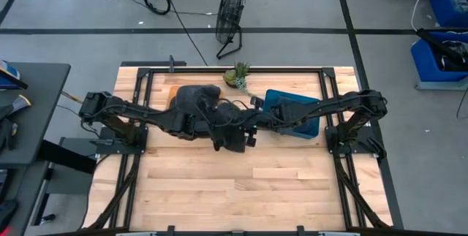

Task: Pick & Place hat
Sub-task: Put the black cap into the orange bin

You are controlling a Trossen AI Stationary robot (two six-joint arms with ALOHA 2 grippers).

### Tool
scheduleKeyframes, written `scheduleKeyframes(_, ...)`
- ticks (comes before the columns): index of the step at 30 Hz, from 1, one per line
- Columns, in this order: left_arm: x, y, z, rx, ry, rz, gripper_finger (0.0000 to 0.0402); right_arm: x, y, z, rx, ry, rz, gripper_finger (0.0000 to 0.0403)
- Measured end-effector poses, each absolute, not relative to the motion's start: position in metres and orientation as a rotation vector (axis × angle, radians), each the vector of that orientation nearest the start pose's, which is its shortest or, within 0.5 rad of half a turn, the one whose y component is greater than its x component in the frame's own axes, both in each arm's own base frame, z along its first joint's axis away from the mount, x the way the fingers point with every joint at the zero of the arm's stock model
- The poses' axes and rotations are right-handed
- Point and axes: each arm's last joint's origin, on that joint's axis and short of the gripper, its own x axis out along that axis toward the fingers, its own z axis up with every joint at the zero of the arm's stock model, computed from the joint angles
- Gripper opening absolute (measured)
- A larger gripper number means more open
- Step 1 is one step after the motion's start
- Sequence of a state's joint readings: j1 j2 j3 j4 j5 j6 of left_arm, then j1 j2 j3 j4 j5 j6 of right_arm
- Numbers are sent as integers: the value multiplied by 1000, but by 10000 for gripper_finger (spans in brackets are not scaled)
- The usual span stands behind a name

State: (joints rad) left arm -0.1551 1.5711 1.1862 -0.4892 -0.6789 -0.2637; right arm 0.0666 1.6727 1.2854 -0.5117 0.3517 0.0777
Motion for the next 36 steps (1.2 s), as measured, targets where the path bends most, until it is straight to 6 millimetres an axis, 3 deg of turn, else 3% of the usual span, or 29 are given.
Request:
scheduleKeyframes(5,317,-26,265,102,671,821,12,341,12,258,-93,956,-327,119)
scheduleKeyframes(15,286,1,271,-45,547,1206,12,306,9,262,40,1142,-503,121)
scheduleKeyframes(26,265,15,266,-341,368,1450,12,305,9,261,28,1150,-523,121)
scheduleKeyframes(36,258,13,255,-481,416,1536,8,306,9,261,-23,1166,-489,121)
